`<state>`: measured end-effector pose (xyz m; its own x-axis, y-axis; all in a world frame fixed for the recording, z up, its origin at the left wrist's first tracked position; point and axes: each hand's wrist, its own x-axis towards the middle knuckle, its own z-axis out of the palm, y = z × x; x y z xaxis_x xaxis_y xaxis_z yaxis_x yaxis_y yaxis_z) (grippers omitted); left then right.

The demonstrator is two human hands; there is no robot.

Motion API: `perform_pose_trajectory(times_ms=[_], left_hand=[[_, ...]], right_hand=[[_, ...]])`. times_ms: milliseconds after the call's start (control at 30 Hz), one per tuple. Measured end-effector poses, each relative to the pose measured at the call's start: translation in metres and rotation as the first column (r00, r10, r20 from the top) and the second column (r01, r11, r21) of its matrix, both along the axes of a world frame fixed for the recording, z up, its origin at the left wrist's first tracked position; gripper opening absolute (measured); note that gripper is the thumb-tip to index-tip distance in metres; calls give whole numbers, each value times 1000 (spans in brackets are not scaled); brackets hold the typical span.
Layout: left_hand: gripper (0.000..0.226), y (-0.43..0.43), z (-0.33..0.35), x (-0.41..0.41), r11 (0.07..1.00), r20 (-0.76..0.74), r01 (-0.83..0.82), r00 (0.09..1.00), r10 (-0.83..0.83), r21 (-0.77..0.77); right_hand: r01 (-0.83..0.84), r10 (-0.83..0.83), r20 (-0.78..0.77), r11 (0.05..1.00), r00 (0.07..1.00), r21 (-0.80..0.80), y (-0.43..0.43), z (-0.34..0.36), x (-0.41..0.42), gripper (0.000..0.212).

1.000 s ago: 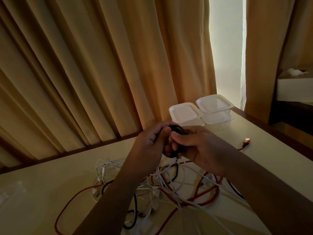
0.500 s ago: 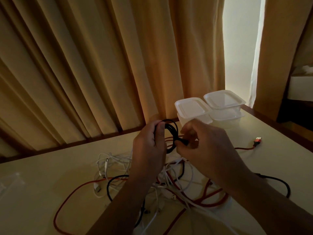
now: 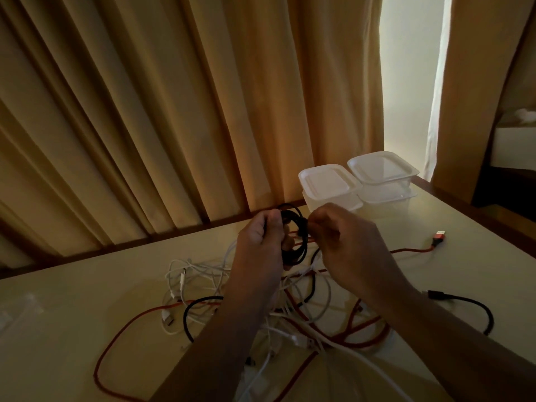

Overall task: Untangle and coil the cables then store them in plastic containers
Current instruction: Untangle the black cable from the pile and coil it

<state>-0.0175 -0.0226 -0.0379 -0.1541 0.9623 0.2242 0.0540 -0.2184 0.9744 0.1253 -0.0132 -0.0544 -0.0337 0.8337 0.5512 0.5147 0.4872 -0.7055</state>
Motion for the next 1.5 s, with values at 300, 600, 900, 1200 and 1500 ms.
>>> perform_pose_trajectory(times_ms=[300, 600, 900, 1200, 1500], left_hand=[[30, -2, -10, -1, 954, -426, -84, 881, 206, 288], [26, -5, -9, -1, 960, -470, 11, 874, 128, 281], [21, -3, -9, -6, 950, -516, 44, 847, 128, 308], [19, 1, -13, -8, 941, -508, 48, 850, 138, 335], [18, 5, -9, -15, 946, -545, 82, 832, 109, 315]], right_hand=[[-426, 191, -596, 859, 780, -282, -4, 10, -1, 19], [-203, 204, 8, 977, 979, -64, 1, 8, 9, 26], [-206, 202, 137, 979, 970, 12, 3, 10, 16, 27], [-215, 221, 16, 962, 975, -168, -1, 10, 11, 18], [-499, 261, -559, 802, 787, -329, 1, 1, 3, 18]])
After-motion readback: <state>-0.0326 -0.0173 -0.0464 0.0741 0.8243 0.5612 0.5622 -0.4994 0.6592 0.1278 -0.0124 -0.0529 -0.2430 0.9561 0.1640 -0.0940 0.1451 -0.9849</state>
